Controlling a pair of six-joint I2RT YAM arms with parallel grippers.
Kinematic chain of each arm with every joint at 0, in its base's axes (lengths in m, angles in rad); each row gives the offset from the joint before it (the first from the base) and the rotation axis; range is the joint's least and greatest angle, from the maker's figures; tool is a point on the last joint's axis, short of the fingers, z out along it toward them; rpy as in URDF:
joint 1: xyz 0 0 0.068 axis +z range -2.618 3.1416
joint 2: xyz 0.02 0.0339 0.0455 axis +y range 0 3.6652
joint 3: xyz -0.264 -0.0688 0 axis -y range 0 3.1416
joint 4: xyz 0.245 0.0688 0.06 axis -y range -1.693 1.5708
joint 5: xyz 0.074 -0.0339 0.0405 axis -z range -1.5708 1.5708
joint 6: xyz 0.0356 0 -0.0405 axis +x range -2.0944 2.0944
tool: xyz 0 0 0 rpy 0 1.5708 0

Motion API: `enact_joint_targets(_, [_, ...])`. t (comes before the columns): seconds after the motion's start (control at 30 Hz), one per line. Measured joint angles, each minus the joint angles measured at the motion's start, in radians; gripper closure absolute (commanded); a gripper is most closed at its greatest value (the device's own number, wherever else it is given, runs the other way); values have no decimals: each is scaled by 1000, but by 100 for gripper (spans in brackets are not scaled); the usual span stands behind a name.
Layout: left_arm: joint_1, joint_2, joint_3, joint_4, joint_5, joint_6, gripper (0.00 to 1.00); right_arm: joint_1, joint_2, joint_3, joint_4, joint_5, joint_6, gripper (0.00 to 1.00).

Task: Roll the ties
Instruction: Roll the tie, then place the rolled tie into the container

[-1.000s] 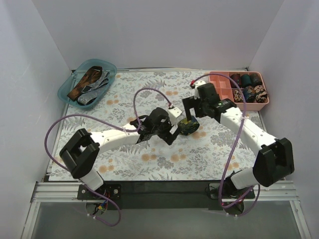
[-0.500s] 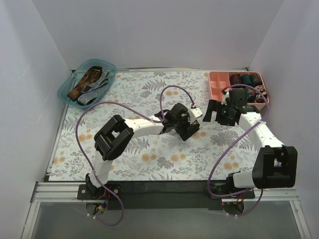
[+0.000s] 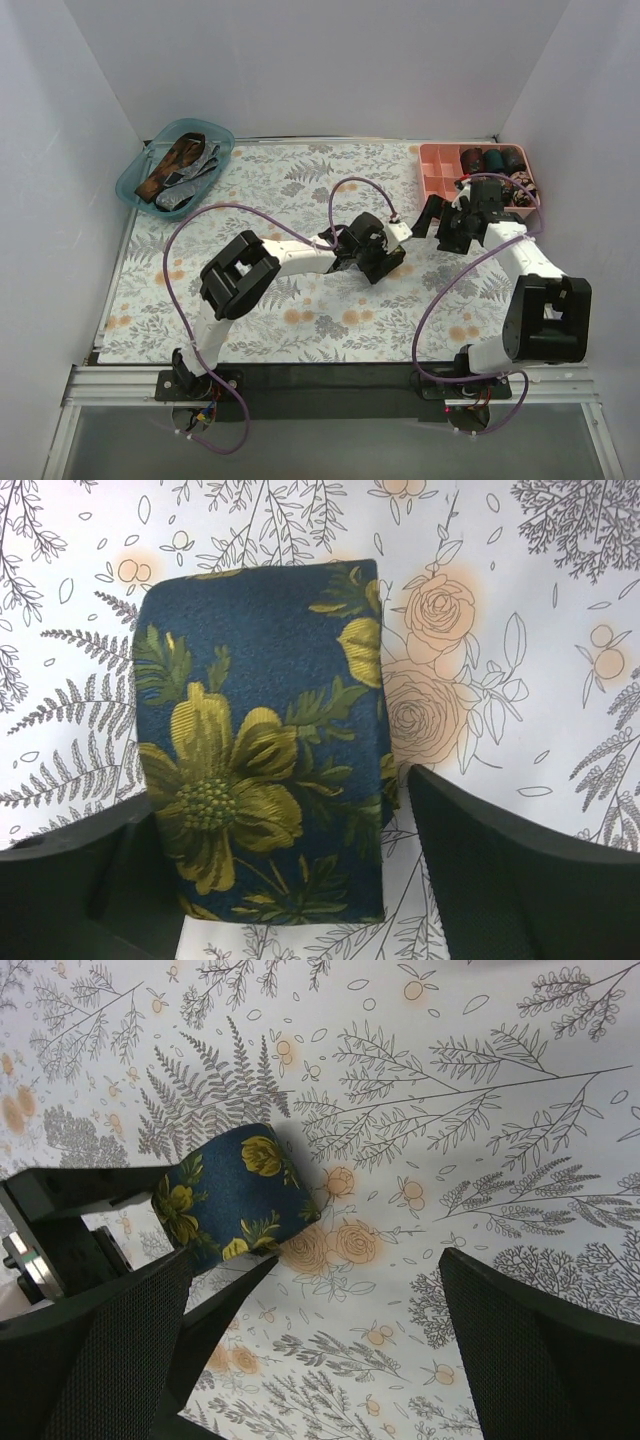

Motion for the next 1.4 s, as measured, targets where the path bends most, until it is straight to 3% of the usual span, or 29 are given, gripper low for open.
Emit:
enact_joint_targets(0.17, [-2, -5, -33, 53, 5, 0, 50, -6, 68, -2, 43, -50, 19, 4])
enact_joint_targets(0.27, [-4, -15, -66, 98, 9, 6, 55, -6, 100, -9, 79, -103, 20, 3])
enact_joint_targets(0.53, [-5, -25, -103, 149, 23, 20, 55, -6, 192, -28, 171, -277, -5, 3])
enact_joint_targets(0.97, [-4, -25, -111, 168, 50, 27, 54, 5, 330, -63, 278, -510, -97, 15])
enact_joint_targets(1.27, [-1, -24, -113, 175, 72, 32, 54, 14, 416, -60, 351, -644, -127, 31])
enact_joint_targets(1.33, [0, -23, -113, 176, 76, 32, 54, 24, 429, -60, 366, -656, -135, 42])
enact_joint_targets(1.4, [1, -23, -113, 177, 79, 32, 54, 31, 441, -60, 372, -652, -141, 61])
